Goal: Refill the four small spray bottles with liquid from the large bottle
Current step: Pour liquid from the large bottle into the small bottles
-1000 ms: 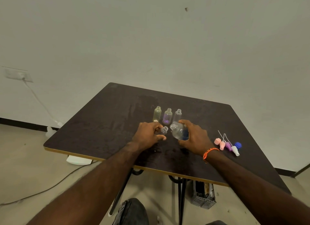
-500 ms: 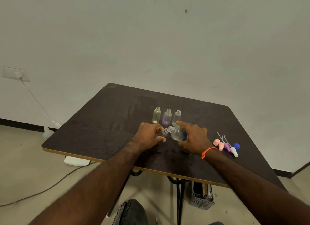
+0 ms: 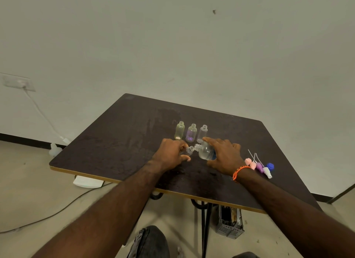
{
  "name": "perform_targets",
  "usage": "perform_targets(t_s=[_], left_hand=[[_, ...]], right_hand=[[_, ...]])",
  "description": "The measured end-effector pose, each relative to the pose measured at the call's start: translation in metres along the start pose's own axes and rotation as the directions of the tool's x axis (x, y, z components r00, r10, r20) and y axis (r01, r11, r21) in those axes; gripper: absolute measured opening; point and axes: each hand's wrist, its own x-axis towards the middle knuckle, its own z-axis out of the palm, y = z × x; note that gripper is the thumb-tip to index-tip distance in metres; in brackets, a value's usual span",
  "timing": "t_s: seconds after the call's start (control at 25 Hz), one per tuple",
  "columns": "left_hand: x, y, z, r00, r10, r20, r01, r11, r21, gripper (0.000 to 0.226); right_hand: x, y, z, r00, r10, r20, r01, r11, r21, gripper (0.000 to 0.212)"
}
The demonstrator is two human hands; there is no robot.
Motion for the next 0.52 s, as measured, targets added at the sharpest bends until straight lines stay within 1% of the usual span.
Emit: perform_targets(t_s=[0.24,0.52], left_hand=[[0.0007,0.0024,-0.0004,1.000,0.018,0.004,-0.018,0.999,0.049,0.054],[0.0014,0.0044,-0.0020,1.000,0.023,-0.002,-0.023,0.998,0.067,0.053]], right_hand=[[-0.0020,0.0012,0.0000,1.000,-0.004,-0.001,0.004,1.000,-0.008,0.086],[0.0022,0.0028,-0.0056,1.000,-0.016,-0.015,0.015,0.999,-0.047,0.085]])
